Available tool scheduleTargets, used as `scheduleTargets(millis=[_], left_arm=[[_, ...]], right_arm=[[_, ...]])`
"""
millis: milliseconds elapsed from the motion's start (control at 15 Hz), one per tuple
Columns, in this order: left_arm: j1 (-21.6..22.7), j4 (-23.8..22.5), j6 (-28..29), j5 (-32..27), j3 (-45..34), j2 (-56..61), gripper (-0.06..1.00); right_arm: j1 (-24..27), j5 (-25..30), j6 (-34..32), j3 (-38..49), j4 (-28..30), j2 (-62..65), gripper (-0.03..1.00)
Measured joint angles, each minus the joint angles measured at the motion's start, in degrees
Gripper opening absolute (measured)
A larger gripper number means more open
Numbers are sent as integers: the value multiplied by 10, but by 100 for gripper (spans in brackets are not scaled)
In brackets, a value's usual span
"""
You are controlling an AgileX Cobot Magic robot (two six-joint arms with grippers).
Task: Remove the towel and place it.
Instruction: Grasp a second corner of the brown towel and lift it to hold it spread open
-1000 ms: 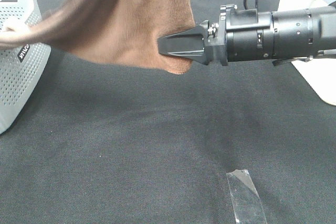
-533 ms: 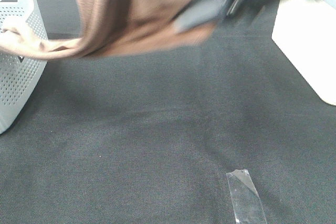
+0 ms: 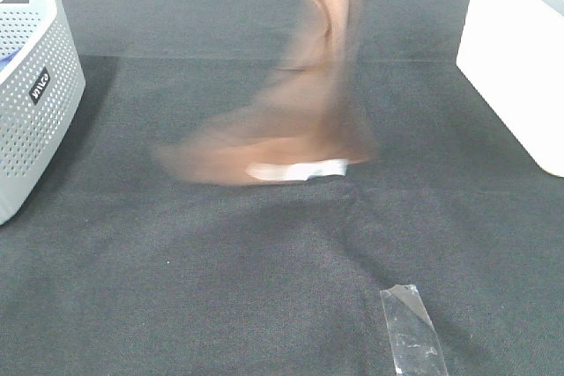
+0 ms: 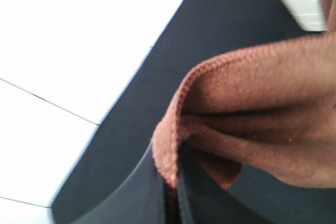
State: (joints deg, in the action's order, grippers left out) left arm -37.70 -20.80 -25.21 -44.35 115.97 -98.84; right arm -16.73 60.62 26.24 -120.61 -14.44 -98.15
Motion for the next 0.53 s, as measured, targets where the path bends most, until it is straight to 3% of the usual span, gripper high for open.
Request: scheduleTargets(millis=[200,267,400,533], left_arm=[[3,-93,14,21,0,-6,0],[10,-104,17,44,0,-6,0],[37,-97,23,93,0,-7,0],[78,-61,41,151,0,-15,0]], right_arm=[[0,-7,0,-54,54,-27,0],[0,-22,0,-54,68,-28,0],[0,-75,0,-55,83,-28,0],[0,-148,-7,-56,87,-39,0]])
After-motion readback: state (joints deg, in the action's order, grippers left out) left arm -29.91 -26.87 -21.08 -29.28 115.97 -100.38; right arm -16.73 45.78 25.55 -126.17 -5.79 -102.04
